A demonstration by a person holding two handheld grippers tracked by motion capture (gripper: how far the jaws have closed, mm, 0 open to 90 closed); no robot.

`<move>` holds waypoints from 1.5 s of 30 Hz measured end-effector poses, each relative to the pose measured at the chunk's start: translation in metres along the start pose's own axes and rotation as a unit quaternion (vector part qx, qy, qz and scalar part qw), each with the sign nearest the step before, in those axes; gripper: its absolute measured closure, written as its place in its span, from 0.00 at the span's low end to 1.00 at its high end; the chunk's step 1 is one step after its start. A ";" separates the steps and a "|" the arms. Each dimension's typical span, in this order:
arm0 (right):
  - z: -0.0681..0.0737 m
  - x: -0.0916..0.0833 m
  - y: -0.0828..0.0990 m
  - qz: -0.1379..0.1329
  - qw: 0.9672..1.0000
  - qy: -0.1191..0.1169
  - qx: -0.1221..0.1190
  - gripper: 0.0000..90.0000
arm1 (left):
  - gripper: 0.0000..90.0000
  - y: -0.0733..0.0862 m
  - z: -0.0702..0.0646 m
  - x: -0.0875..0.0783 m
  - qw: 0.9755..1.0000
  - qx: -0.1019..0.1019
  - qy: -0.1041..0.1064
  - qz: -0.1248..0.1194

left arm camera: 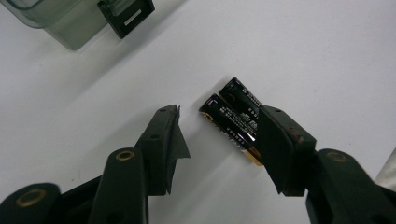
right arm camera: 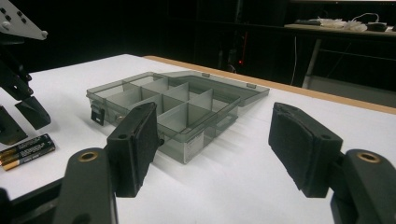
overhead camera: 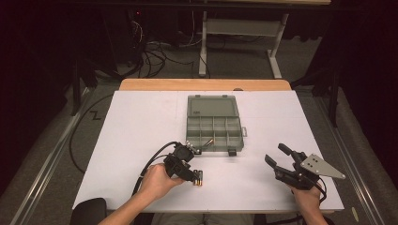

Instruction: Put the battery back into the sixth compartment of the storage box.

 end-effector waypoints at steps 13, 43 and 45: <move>0.000 0.000 0.000 0.001 1.000 -0.001 0.000 0.39 | 0.56 0.000 -0.003 0.004 1.000 -0.002 0.006 0.005; 0.000 0.000 0.000 0.001 1.000 -0.001 -0.002 0.39 | 0.68 0.007 0.001 0.005 1.000 0.000 0.000 0.019; 0.000 0.000 0.000 0.001 1.000 -0.001 -0.003 0.39 | 0.71 0.008 0.002 0.005 1.000 0.001 -0.002 0.021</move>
Point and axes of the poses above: each handheld gripper's, and its own axes: x roughly forward along the jaws, y roughly out of its underside, z roughly to its left, the point moved 8 cm from there along x, roughly forward along the jaws, and after that the axes turned 11 degrees about -z, right-handed, at the moved point
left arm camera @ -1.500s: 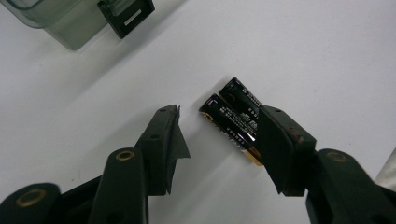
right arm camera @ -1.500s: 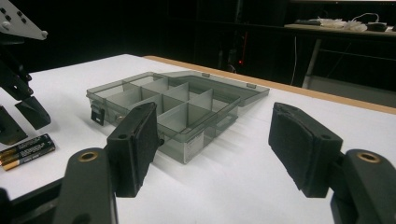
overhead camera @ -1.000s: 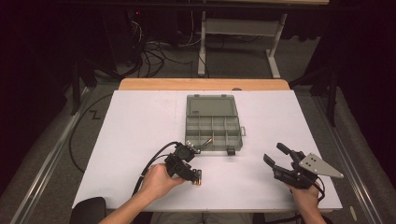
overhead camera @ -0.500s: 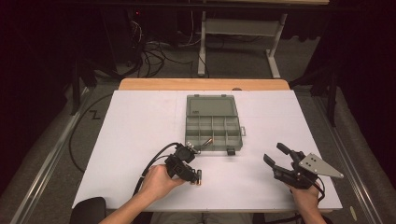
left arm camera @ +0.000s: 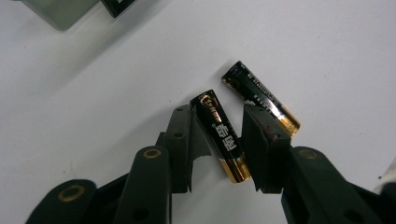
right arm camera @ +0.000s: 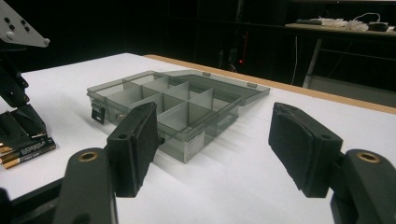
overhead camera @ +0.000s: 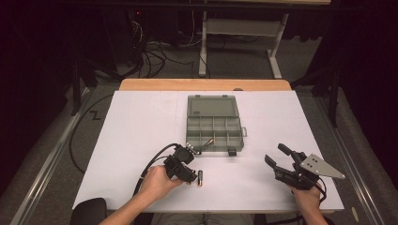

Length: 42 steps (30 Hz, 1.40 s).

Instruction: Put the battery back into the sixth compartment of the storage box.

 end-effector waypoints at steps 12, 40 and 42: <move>0.001 0.000 0.000 0.001 1.000 -0.001 -0.001 0.39 | 0.76 0.000 0.008 -0.001 1.000 0.009 -0.025 0.004; 0.001 0.000 0.000 0.001 1.000 -0.002 -0.003 0.39 | 0.84 0.000 0.010 -0.001 0.998 0.040 -0.054 0.020; 0.001 0.000 0.000 0.000 1.000 -0.002 -0.003 0.39 | 0.84 0.000 0.009 -0.001 0.997 0.041 -0.054 0.020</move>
Point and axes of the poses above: each handheld gripper's, and its own axes: x roughly forward along the jaws, y roughly out of its underside, z roughly to its left, the point moved 8 cm from there along x, roughly forward along the jaws, and after that the axes turned 11 degrees about -z, right-handed, at the moved point
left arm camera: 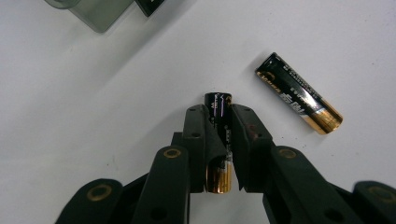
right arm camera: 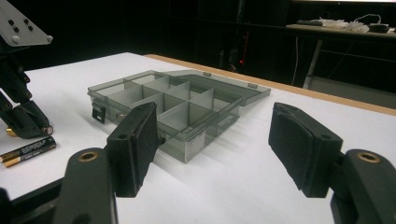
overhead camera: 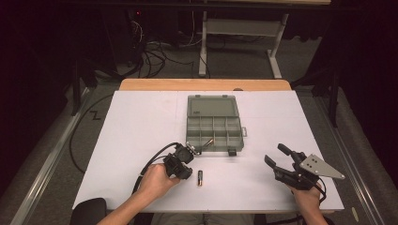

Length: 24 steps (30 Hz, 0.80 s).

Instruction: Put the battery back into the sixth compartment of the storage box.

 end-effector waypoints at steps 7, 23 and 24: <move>0.000 0.000 0.000 0.000 1.000 0.001 0.000 0.39 | 0.84 -0.002 -0.001 -0.002 1.000 0.001 0.005 -0.003; 0.000 0.000 -0.001 -0.003 1.000 0.000 -0.001 0.39 | 0.84 -0.012 0.002 -0.013 1.000 0.003 0.007 -0.021; 0.000 0.000 -0.001 -0.003 1.000 0.000 -0.001 0.39 | 0.84 -0.014 0.002 -0.014 1.000 0.003 0.008 -0.023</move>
Point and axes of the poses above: each handheld gripper's, and its own axes: x roughly forward along the jaws, y roughly out of its underside, z roughly to its left, the point moved 8 cm from there along x, roughly forward along the jaws, and after that the axes turned 11 degrees about -z, right-handed, at the moved point
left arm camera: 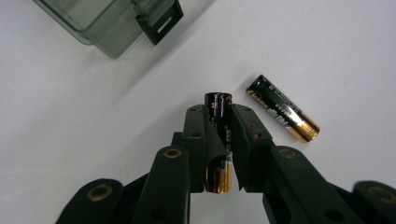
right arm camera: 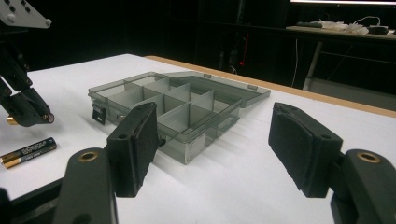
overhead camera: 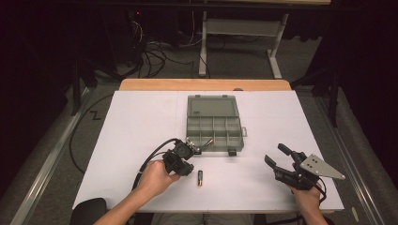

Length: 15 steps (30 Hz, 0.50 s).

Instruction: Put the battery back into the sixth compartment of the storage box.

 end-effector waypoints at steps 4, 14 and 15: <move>0.000 0.000 0.000 -0.002 1.000 0.000 0.000 0.39 | 0.84 -0.006 0.000 -0.003 1.000 -0.003 0.004 -0.009; 0.001 0.000 -0.001 -0.005 1.000 -0.002 -0.002 0.39 | 0.84 -0.018 -0.002 -0.008 1.000 -0.003 0.013 -0.027; 0.001 0.000 -0.001 -0.006 1.000 -0.002 -0.002 0.39 | 0.84 -0.020 -0.002 -0.008 0.999 -0.004 0.014 -0.029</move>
Point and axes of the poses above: each handheld gripper's, and its own axes: x roughly forward along the jaws, y roughly out of its underside, z roughly to its left, the point moved 8 cm from there along x, roughly forward along the jaws, and after that the axes turned 11 degrees about -z, right-handed, at the moved point
